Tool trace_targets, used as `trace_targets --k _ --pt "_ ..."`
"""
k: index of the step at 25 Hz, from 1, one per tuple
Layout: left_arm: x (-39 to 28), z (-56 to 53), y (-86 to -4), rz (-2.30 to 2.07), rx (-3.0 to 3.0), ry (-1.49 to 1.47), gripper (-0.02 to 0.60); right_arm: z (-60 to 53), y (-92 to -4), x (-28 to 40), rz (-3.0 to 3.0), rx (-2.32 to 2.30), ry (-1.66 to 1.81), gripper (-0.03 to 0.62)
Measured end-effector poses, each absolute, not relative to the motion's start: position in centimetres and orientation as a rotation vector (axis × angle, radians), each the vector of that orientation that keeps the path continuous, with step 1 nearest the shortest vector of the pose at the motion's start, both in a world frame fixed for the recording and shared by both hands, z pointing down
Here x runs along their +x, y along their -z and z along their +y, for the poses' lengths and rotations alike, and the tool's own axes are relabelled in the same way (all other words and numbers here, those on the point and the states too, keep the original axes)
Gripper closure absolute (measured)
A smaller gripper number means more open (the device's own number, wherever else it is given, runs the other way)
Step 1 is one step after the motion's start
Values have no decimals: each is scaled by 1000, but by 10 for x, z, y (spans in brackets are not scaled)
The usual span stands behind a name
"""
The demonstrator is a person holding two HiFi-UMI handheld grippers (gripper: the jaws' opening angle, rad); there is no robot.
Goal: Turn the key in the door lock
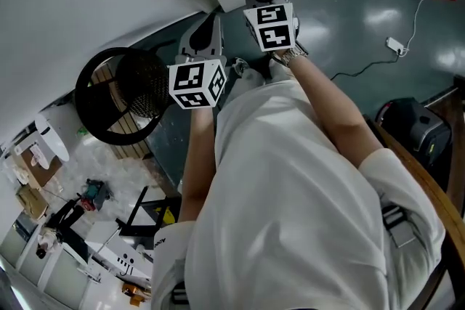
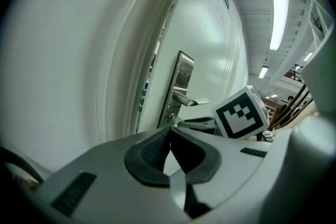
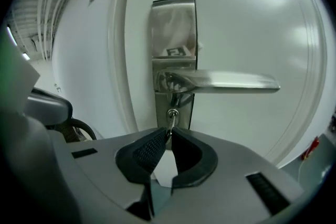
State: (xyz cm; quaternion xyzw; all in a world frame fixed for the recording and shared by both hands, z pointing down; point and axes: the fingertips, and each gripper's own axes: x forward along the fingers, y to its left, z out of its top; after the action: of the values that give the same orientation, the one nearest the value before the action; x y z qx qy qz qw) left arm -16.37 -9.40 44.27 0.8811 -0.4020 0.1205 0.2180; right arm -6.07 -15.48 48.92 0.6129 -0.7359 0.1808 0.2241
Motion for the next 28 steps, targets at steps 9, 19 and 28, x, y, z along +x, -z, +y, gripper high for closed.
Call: trace_targets --k 9,19,28 --pt "-187 -100 -444 -1103 2430 -263 572 -154 -489 -63 -1831 1639 -215 560" --pt "-201 -112 -442 -1103 2416 -201 572 -154 -488 -65 -1596 1592 184 566" --pt "-196 -121 -444 -1083 2432 -203 572 -154 -493 -66 -1423 1551 478 566"
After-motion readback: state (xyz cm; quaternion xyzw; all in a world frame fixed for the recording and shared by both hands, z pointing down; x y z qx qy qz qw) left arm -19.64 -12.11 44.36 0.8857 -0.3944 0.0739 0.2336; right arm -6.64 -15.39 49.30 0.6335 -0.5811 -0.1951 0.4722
